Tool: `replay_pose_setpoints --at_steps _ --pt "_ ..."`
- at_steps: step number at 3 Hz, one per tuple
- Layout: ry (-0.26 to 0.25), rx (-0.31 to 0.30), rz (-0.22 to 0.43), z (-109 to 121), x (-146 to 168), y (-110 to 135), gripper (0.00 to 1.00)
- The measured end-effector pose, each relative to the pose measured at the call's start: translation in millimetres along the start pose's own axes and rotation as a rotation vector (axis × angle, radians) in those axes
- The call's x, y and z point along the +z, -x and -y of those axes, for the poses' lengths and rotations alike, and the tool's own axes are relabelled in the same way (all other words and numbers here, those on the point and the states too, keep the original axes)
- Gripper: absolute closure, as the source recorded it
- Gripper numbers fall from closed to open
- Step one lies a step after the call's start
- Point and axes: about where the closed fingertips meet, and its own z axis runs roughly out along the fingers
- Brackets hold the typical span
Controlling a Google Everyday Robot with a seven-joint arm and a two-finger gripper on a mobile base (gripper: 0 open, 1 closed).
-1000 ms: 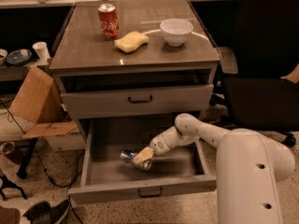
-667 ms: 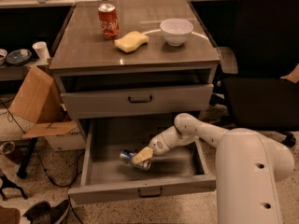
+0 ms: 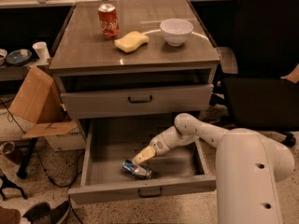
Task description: Place redbull can into middle drawer
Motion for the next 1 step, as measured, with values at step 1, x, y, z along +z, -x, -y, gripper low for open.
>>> replay_pose_setpoints --at_steps 1 --pt "0.0 0.0 0.0 0.0 0.0 0.0 0.0"
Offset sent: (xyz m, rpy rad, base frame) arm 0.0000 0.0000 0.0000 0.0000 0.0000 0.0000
